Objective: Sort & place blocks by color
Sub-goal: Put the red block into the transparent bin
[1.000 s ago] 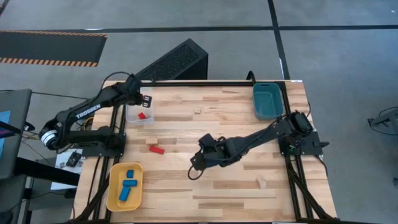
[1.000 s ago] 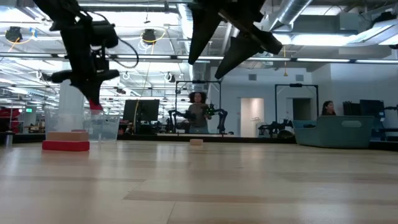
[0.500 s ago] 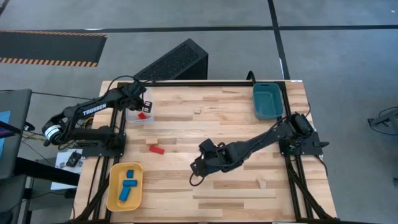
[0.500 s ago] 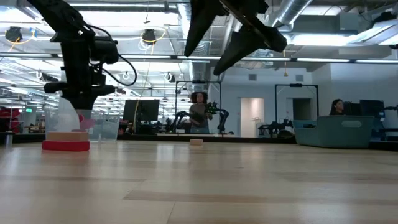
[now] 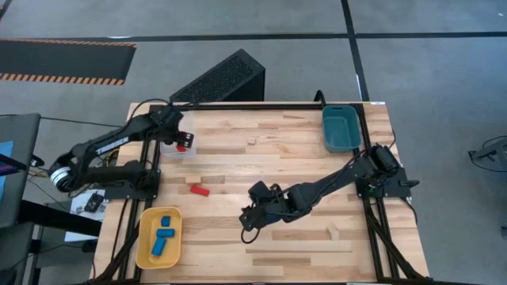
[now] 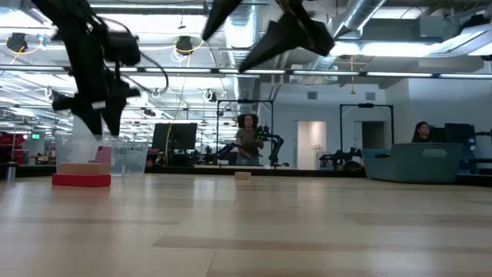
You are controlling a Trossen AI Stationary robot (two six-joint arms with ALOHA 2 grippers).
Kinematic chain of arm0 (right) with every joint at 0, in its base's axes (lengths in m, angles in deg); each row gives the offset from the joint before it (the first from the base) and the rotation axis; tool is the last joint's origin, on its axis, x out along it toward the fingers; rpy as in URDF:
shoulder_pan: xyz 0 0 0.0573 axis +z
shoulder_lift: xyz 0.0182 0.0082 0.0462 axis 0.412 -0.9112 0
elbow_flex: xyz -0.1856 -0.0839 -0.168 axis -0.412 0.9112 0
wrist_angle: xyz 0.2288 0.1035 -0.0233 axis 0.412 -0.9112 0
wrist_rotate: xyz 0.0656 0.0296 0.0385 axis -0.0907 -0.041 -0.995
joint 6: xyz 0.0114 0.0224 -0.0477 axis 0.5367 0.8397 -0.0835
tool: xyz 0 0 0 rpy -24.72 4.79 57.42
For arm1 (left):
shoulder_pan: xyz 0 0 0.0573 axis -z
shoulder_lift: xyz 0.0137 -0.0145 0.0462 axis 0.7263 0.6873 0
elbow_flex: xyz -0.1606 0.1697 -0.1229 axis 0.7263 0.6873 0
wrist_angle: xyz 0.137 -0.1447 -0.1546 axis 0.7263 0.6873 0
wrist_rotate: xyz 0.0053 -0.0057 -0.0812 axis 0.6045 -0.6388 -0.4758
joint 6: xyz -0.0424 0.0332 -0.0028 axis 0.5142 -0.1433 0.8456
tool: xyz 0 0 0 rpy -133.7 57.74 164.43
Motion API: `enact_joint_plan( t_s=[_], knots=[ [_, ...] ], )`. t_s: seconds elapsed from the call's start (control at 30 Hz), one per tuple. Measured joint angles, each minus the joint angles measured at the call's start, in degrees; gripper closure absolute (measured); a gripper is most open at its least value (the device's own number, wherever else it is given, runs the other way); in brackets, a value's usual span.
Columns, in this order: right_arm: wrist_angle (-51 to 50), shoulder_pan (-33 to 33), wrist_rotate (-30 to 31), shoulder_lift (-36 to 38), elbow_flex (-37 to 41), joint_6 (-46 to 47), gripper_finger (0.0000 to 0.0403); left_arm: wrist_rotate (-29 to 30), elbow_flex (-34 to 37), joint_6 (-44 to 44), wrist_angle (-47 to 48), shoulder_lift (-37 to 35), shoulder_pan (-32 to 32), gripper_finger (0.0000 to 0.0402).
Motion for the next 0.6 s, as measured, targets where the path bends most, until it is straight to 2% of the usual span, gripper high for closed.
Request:
enact_joint_plan(
  t_s=[0.13,0.2,0.3,0.4,0.6],
  knots=[
    [9.88,-0.76,1.64,-1.79,0.25,-13.66,0.0127,2.96,-2.84,3.18,3.56,-8.41,2.62,0.0192],
    [14.63,-1.42,1.31,-3.48,0.63,-24.09,0.0127,2.51,-4.65,4.47,5.07,-12.95,4.41,0.0194],
    [27.44,-3.05,-0.44,-7.67,0.11,-35.67,0.0127,1.19,-7.24,6.58,5.67,-19.51,7.85,0.0201],
    [33.03,-5.2,-1.81,-12.52,-1.79,-39.32,0.0127,0.53,-8.54,7.66,6.29,-24.79,12.16,0.0209],
    [32.41,-9.11,-1.71,-20.0,-7.92,-42.45,0.0127,-0.28,-8.6,7.59,10.71,-32.5,19.68,0.0221]
  ],
)
